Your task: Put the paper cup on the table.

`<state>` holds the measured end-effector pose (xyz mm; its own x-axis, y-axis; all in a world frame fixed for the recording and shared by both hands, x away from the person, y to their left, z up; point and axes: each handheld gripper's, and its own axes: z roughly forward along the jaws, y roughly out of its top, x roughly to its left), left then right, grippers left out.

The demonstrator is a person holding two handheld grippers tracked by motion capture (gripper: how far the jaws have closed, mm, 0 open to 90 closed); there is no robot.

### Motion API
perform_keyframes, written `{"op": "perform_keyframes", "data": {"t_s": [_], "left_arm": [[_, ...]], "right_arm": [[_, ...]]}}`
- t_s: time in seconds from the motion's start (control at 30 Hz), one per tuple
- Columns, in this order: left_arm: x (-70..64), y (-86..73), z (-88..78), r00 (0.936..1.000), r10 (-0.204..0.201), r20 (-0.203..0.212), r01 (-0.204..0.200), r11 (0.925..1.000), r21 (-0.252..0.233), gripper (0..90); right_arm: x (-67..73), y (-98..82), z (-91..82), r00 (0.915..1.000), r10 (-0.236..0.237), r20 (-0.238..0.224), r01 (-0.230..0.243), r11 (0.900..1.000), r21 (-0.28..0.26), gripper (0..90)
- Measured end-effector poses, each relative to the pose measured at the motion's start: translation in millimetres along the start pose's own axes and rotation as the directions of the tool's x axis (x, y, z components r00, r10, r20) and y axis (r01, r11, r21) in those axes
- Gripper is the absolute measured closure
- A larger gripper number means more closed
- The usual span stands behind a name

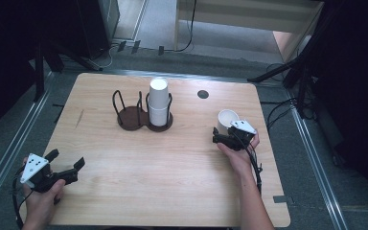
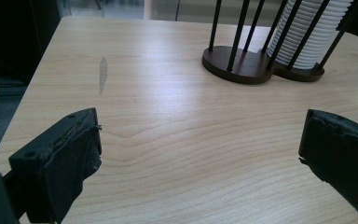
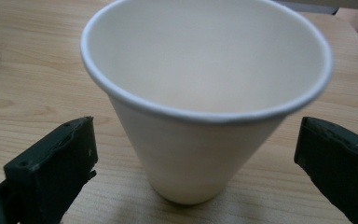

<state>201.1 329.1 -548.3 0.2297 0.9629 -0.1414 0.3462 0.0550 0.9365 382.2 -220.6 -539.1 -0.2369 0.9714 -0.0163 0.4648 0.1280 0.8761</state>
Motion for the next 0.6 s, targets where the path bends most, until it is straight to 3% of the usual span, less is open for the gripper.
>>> {"op": "perform_keyframes", "data": {"t_s": [0.27,0.6], "left_arm": [[-0.4,-0.2,0.0,1.0,-0.002,-0.003,0.002,1.0,0.0,0.0],[-0.5,-0.3,-0.2,1.0,-0.003,-0.008,0.003,1.0,0.001,0.0]], "right_arm": [[-3.2,-8.5,-17.6,0.999,-0.04,-0.019,0.039,0.998,-0.04,0.0],[-3.6,-18.5,-45.6,0.9968,-0.04,-0.069,0.034,0.996,-0.083,0.0]]}}
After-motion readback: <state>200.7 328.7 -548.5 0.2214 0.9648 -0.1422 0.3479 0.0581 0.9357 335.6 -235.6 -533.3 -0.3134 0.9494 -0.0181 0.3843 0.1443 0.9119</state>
